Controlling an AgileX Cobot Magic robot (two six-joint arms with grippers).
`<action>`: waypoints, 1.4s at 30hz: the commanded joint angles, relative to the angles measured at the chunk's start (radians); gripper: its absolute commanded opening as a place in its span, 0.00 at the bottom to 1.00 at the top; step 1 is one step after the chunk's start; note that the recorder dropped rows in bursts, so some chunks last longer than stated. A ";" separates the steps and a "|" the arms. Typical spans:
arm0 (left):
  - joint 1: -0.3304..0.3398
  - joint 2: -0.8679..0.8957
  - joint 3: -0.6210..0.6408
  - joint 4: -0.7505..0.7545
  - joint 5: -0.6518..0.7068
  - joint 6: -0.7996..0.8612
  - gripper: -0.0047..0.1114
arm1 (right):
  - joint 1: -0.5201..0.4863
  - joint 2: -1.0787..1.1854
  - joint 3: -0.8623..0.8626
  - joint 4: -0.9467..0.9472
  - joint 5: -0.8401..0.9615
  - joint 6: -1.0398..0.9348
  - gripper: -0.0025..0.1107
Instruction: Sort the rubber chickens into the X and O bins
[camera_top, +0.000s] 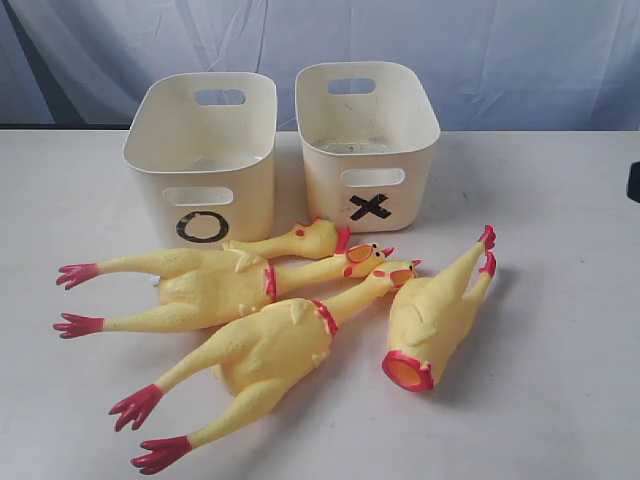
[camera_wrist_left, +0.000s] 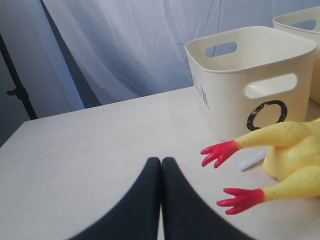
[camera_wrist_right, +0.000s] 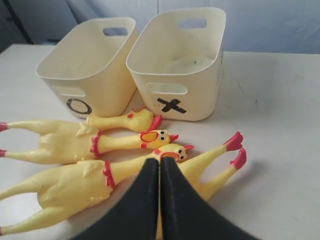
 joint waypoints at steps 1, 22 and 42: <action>-0.003 -0.006 0.004 -0.001 -0.008 -0.005 0.04 | -0.003 0.170 -0.093 -0.023 0.067 -0.031 0.03; -0.003 -0.006 0.004 -0.001 -0.008 -0.005 0.04 | -0.003 0.736 -0.123 0.284 -0.127 0.124 0.53; -0.003 -0.006 0.004 -0.001 -0.008 -0.005 0.04 | -0.003 1.055 -0.107 0.515 -0.206 0.021 0.53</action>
